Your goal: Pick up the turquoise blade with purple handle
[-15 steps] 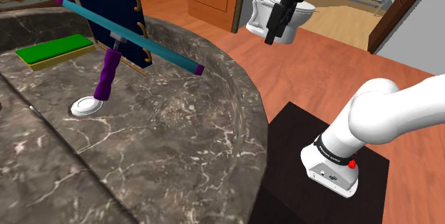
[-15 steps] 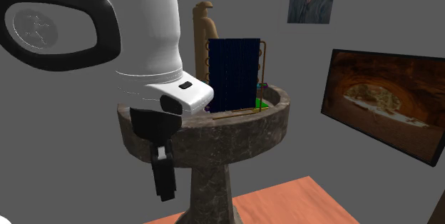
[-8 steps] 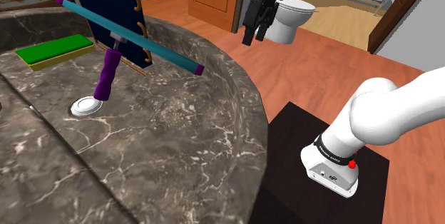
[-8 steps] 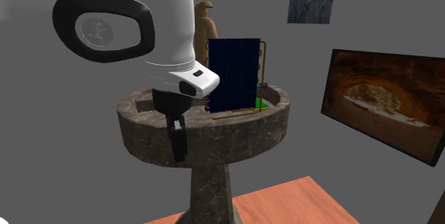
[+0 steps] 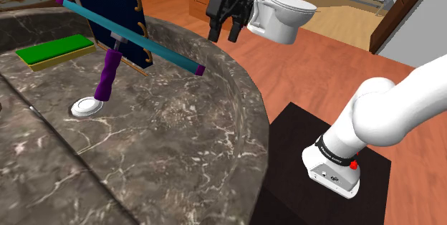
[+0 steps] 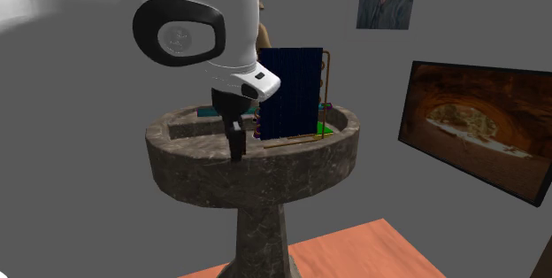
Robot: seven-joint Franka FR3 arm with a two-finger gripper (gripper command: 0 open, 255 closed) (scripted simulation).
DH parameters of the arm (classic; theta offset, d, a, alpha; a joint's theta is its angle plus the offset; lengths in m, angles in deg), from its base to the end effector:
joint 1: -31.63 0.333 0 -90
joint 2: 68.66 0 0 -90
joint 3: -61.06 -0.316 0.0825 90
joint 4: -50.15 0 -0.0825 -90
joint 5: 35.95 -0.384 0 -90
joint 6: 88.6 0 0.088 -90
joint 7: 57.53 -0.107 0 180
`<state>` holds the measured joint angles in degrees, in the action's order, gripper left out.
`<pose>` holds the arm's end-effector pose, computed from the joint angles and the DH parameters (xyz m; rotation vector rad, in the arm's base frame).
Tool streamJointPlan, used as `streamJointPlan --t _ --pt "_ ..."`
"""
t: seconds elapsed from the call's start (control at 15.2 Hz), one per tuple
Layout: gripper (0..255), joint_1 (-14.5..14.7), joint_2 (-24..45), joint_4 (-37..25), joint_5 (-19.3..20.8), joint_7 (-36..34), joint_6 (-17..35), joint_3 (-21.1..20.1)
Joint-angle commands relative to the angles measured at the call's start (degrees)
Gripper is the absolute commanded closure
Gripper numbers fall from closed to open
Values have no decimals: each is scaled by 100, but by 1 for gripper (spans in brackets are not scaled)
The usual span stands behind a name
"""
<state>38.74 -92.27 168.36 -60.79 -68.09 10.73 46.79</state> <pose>0.3890 0.2133 0.6059 -2.7981 -0.1637 0.0256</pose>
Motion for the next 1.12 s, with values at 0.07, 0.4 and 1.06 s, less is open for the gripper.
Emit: streamJointPlan --t 0.07,0.4,1.06 --pt "0 92 363 -402 -228 -269 127 -165" --pt "0 231 1053 -1214 -487 -723 327 -434" --pt "0 463 2090 -2329 -655 -1293 753 -790"
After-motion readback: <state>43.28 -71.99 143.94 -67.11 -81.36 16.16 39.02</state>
